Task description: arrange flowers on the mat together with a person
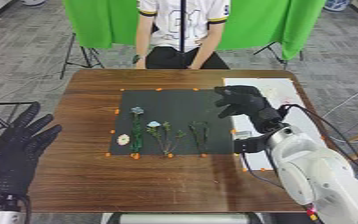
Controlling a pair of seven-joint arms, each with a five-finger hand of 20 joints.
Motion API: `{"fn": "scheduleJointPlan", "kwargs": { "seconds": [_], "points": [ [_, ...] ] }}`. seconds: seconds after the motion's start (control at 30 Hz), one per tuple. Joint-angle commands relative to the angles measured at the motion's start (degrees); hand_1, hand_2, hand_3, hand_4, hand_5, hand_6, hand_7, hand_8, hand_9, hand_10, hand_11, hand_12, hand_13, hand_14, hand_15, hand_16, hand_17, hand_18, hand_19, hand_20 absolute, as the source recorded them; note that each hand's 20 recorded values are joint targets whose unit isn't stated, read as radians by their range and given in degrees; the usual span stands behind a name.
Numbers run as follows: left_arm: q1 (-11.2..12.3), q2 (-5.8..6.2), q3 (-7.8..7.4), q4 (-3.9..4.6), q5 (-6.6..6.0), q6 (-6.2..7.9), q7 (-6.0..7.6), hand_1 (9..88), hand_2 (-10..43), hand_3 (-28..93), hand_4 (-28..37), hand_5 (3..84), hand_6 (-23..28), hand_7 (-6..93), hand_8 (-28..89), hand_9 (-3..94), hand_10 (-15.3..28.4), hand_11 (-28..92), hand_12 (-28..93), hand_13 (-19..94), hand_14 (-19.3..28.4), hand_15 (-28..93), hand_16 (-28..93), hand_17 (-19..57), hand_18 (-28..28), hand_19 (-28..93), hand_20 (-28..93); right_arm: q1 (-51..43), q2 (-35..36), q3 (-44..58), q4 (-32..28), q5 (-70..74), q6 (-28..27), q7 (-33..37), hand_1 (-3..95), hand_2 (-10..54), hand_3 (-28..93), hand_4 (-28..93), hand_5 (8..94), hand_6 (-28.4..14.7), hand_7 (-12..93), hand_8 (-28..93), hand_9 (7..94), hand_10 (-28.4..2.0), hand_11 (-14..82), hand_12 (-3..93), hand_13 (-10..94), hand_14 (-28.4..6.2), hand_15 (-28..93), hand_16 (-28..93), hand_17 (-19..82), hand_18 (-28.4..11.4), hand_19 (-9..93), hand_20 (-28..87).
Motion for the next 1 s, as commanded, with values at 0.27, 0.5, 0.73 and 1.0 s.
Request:
{"fn": "scheduleJointPlan", "kwargs": {
  "seconds": [0.27, 0.5, 0.73, 1.0],
  "points": [
    [2.32, 2.32, 0.61, 0.52, -2.52, 1.13, 3.03, 16.4, 5.5, 74, -28.3, 30.2, 3.4, 9.2, -8, 28.7, 14.1, 15, 13, 19, 20.9, 40, -2, -9.5, 18.8, 39, 20, -2.07, -0.56, 1.86, -0.05, 1.48, -0.65, -2.19, 25.2, -3.5, 72, -26, 51.6, -0.1, 14, -12, 57.6, -16.9, 15.9, 14.5, 51, -17.7, 51, 11, 11, -25.3, 61, 18],
    [1.73, 1.29, 0.36, 0.4, -1.68, 0.89, 1.73, 16.6, 5.6, 74, -28.3, 30.3, 3.6, 9.3, -8, 28.9, 14.2, 15, 13, 19, 21.0, 40, -3, -9.4, 18.7, 39, 20, -2.43, 0.04, 1.71, -0.06, 2.78, -0.28, -2.89, 25.2, -3.3, 72, -26, 51.8, -0.1, 14, -12, 57.8, -16.9, 16.4, 14.6, 51, -17.8, 52, 11, 10, -25.2, 61, 18],
    [0.72, 0.77, 0.85, 0.46, -0.86, 0.58, 0.39, 16.8, 5.7, 74, -28.3, 30.2, 3.7, 9.5, -8, 29.0, 14.2, 16, 13, 19, 20.9, 40, -3, -9.4, 18.7, 39, 20, -2.08, -0.41, 1.7, 0.25, 1.75, -1.38, -2.01, 25.0, -3.1, 72, -26, 51.9, -0.1, 14, -12, 57.9, -16.8, 16.3, 14.5, 51, -17.8, 52, 11, 10, -25.2, 61, 19],
    [0.69, -0.11, 0.74, 0.56, -0.22, 0.33, -0.96, 16.9, 5.8, 74, -28.3, 30.2, 3.8, 9.5, -8, 28.9, 14.2, 16, 13, 19, 21.0, 41, -3, -9.4, 18.6, 39, 20, -2.38, -0.71, 1.63, 0.2, 1.4, -1.72, -1.35, 24.9, -2.9, 72, -26, 51.6, -0.2, 14, -12, 57.8, -16.8, 16.3, 14.5, 51, -17.9, 52, 11, 10, -25.3, 61, 19]
  ]
}}
